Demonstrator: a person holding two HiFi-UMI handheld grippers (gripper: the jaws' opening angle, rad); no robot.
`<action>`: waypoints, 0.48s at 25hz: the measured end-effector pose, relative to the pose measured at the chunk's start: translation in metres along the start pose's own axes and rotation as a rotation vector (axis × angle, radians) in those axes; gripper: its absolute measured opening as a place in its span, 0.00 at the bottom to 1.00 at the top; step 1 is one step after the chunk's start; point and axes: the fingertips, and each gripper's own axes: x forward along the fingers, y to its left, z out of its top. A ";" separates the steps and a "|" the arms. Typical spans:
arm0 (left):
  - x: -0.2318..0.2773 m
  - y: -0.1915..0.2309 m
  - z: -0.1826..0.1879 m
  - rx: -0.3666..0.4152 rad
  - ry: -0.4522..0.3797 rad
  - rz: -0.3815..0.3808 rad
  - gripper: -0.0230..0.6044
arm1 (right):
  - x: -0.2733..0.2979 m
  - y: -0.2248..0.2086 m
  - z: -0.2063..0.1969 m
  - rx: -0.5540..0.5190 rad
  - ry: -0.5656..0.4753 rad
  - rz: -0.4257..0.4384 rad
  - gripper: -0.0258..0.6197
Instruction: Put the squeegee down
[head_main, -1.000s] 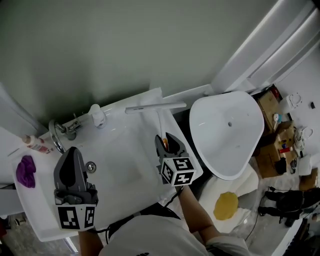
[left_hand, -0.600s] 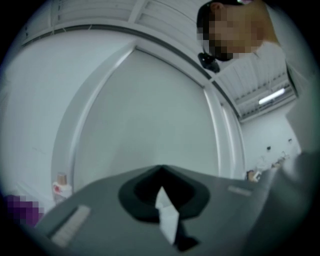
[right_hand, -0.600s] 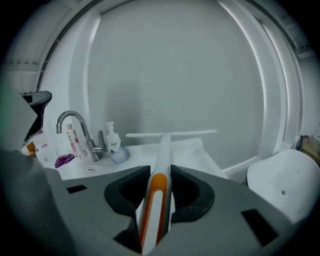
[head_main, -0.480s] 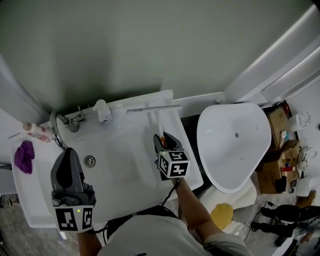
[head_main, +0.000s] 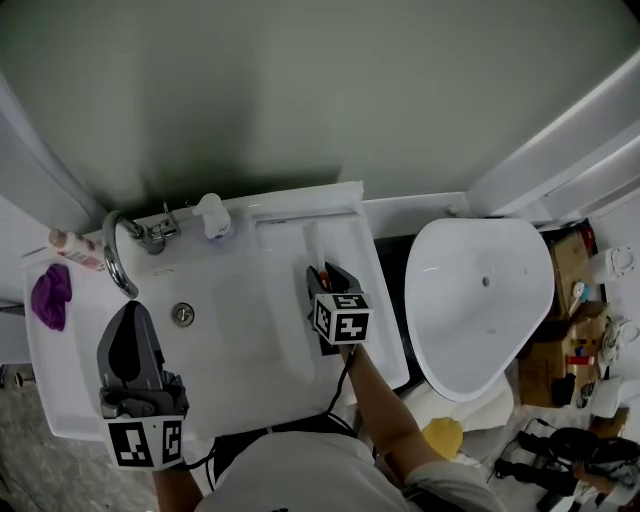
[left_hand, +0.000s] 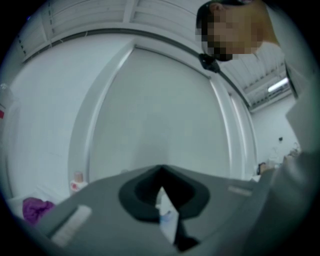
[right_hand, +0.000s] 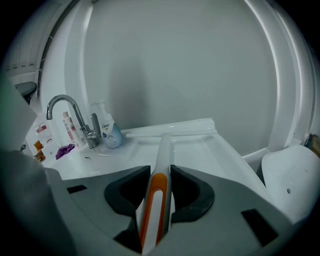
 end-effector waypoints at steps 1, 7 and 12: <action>-0.001 0.000 -0.001 0.002 0.003 0.007 0.05 | 0.003 -0.001 -0.002 -0.002 0.009 0.002 0.23; -0.005 0.001 -0.004 0.008 0.017 0.041 0.05 | 0.019 -0.005 -0.009 0.005 0.051 0.015 0.23; -0.007 0.001 -0.005 0.012 0.021 0.061 0.05 | 0.026 -0.002 -0.012 -0.004 0.076 0.029 0.23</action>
